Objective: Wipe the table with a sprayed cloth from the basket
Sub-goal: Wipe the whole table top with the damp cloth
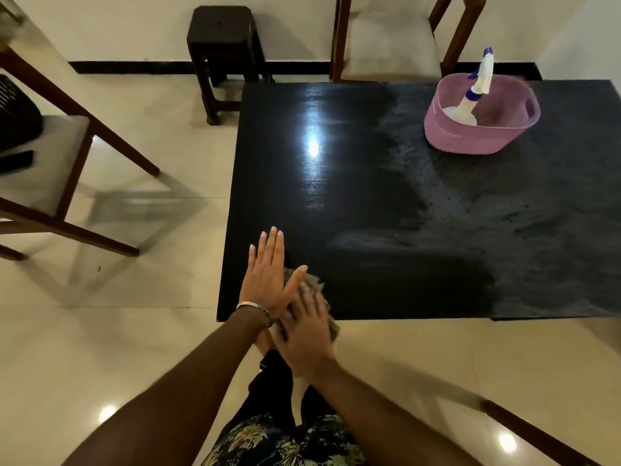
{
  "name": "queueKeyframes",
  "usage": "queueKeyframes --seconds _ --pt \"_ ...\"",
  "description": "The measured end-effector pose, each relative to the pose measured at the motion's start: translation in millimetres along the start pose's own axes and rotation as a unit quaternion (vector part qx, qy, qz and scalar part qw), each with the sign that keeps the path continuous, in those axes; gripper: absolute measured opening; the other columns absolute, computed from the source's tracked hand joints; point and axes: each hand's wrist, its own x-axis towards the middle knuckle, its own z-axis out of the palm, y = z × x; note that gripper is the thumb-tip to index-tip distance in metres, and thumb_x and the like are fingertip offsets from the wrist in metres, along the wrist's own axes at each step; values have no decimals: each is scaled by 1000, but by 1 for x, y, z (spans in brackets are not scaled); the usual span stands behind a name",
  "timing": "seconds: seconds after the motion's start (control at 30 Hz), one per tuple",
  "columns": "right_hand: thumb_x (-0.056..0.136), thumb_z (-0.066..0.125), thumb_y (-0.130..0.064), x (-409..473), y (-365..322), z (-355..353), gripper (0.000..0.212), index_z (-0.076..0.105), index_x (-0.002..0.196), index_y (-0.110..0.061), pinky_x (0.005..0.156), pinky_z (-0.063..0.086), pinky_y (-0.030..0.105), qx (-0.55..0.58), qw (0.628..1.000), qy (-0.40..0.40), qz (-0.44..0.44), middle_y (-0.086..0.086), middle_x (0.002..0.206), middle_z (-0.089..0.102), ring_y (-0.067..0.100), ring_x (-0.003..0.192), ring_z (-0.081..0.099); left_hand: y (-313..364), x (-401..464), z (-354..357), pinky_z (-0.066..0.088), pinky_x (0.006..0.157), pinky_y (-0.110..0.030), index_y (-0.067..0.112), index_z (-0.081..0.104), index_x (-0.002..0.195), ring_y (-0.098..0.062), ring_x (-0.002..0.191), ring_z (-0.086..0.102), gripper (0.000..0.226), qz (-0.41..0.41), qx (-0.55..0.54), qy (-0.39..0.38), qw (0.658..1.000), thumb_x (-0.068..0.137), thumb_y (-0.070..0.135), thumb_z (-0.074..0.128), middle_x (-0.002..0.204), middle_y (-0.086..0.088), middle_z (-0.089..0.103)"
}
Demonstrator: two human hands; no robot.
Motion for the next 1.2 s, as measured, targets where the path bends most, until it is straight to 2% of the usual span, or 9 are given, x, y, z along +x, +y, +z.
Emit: queueKeyframes --seconds 0.1,0.2,0.33,0.4,0.53,0.77,0.9,1.07,1.2 --pt "102 39 -49 3 -1 1 53 27 153 -35 123 13 52 -9 995 -27 -98 -3 164 20 24 153 9 0 4 -4 -3 122 -43 11 -1 154 -21 149 -10 98 3 15 -2 1000 81 76 -9 162 -6 -5" --pt "98 34 -51 -8 43 -4 58 25 153 -38 122 14 51 -38 994 -30 -93 -1 164 22 25 152 15 1 7 -4 -3 122 -43 10 0 154 -21 149 -10 93 11 17 -4 1000 85 73 0 162 -7 -4" --pt "96 46 -53 -51 136 -25 65 21 155 -42 122 16 48 -37 998 22 49 -4 163 23 19 152 14 9 11 3 -1 122 -43 11 0 154 -20 149 -9 90 19 22 -15 999 87 71 3 162 -6 -4" --pt "97 39 -52 -76 184 -44 61 23 155 -40 122 13 47 -30 990 34 133 -2 163 24 19 152 13 17 13 6 0 122 -43 12 0 154 -20 149 -9 89 22 17 -19 999 87 70 4 163 -5 -3" --pt "97 30 -51 -111 274 -86 62 37 153 -25 117 27 55 -15 954 63 294 12 157 36 33 145 30 33 15 9 -2 122 -41 13 -2 154 -18 149 -11 87 31 1 -20 999 88 69 3 162 -4 -6" --pt "95 28 -52 -53 315 -119 69 31 156 -21 120 15 57 -16 912 93 399 19 162 23 43 147 18 35 15 6 -3 122 -41 13 0 154 -19 149 -10 87 28 -12 -19 999 88 69 6 163 -4 -4" --pt "102 37 -45 22 267 -115 59 27 157 -25 121 14 56 -61 941 83 323 14 163 19 40 148 17 26 11 3 -3 121 -41 13 1 154 -19 149 -10 88 9 -6 -15 1000 88 70 5 163 -4 -3" --pt "96 30 -48 85 144 -83 61 33 154 -29 119 18 56 -55 984 29 168 12 161 29 39 147 24 15 11 -1 -1 122 -41 12 1 154 -19 149 -9 89 -3 -11 -1 1000 88 70 5 163 -5 -2" --pt "98 38 -56 95 57 -53 73 6 160 -32 123 -3 51 -66 996 -62 22 4 168 1 30 154 -3 16 14 -3 -4 122 -40 11 0 154 -18 149 -10 87 -3 -20 1 1000 88 69 7 163 -5 -4"
